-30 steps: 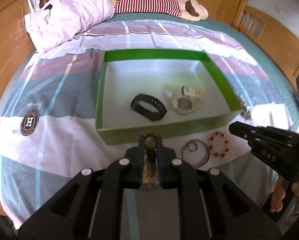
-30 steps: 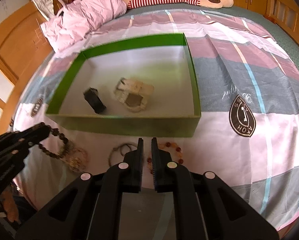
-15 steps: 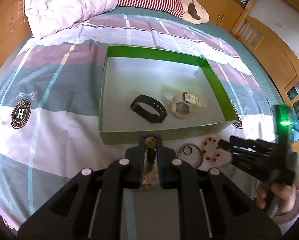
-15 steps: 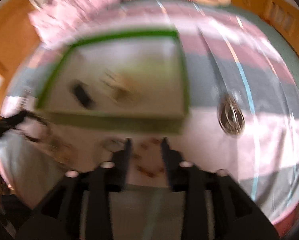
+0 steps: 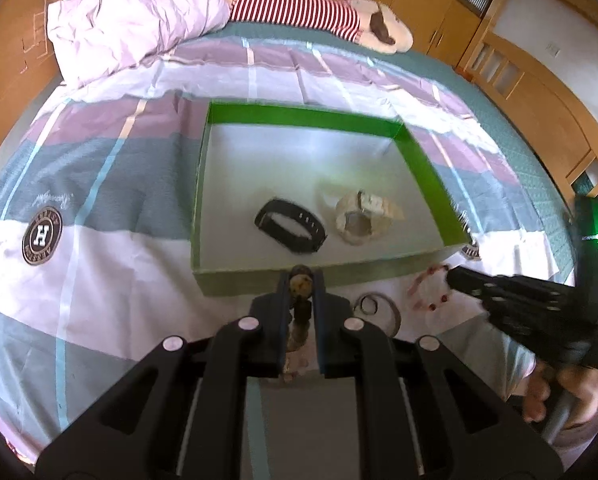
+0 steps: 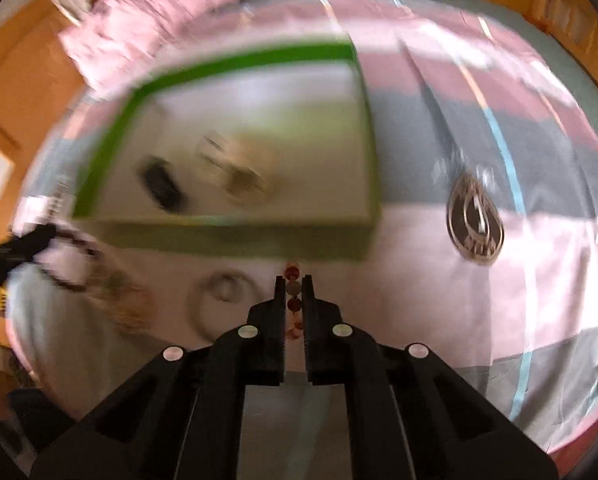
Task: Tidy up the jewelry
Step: 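Grasp the red bead bracelet with the right tool while the left tool carries the brown bracelet, then lower both bracelets into the green box and open both tools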
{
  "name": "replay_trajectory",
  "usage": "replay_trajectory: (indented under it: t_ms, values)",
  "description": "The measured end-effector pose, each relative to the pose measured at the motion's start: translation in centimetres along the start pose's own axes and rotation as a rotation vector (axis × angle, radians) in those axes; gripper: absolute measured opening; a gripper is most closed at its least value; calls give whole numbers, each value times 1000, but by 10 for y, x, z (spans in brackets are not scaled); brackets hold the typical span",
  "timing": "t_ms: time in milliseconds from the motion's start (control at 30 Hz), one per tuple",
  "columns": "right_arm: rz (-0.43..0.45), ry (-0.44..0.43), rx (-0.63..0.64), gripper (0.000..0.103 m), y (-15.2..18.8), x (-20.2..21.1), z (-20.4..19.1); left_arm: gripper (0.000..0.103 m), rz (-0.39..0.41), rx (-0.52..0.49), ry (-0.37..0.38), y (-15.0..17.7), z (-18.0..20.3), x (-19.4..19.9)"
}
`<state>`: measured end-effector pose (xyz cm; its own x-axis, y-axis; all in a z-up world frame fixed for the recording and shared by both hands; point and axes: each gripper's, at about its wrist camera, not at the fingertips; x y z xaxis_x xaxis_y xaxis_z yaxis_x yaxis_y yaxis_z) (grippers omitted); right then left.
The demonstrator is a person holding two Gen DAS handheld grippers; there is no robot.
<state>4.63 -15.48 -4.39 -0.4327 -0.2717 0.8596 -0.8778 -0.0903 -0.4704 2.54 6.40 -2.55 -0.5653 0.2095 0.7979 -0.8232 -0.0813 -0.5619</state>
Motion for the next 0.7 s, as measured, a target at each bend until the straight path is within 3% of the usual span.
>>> replay_trajectory:
  t_ms: [133,267,433,600,700]
  values:
    - [192,-64,32,7,-13,47,-17,11,50,5,10,-12,2,8]
    - [289,-87,28,7,-31,57,-21,11,133,-9,4,-36,6,11]
    - [260,-96,-19,7,-57,25,-21,11,147,6,-3,-53,0,-1]
    - [149,-43,-60,7,-56,-17,-9,11,77,30,-37,-55,-13,-30]
    - [103,-21,-91,20,-52,-28,-5,14,52,24,-83,-50,-17,-37]
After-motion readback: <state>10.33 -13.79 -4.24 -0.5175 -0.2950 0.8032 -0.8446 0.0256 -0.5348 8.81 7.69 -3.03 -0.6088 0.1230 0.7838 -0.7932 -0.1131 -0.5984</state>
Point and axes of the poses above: each gripper's, at about its wrist camera, not at the fingertips, and x roughly against the way its jaws point, z to its right, y to its underside, and after that the axes turned 1 degree about -x, right-handed
